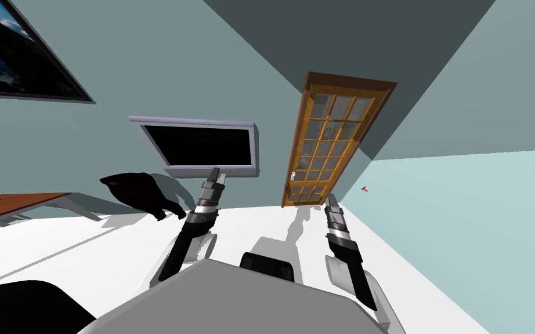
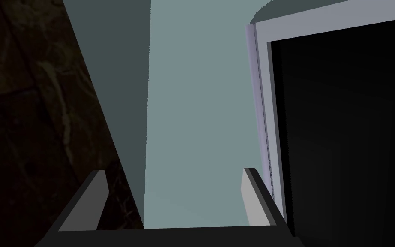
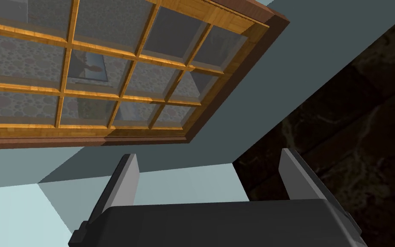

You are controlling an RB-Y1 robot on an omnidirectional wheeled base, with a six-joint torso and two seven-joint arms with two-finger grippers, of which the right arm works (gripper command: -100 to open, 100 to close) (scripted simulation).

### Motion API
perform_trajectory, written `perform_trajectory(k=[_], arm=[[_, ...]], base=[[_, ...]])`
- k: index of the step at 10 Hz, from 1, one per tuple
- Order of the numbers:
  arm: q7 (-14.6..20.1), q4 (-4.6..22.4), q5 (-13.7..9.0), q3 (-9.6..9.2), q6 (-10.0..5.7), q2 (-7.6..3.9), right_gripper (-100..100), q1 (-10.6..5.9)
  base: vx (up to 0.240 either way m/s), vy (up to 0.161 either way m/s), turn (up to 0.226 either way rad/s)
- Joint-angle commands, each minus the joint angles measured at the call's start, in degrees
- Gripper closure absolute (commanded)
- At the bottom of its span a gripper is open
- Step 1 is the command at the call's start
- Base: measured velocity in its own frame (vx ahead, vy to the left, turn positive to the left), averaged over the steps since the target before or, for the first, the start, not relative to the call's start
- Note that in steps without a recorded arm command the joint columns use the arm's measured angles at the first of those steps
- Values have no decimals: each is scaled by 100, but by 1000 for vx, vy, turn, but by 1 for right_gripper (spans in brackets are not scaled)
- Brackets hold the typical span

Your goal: Pull the door open

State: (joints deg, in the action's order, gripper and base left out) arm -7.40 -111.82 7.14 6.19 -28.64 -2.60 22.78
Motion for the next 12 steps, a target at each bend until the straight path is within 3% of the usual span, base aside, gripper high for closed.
perform_trajectory(k=[1,12], arm=[[-213,204,74,23,-61,-22,-100,-71],[-1723,1887,601,253,-556,-148,-100,-688]], base=[[95,-30,16],[97,-35,22]])
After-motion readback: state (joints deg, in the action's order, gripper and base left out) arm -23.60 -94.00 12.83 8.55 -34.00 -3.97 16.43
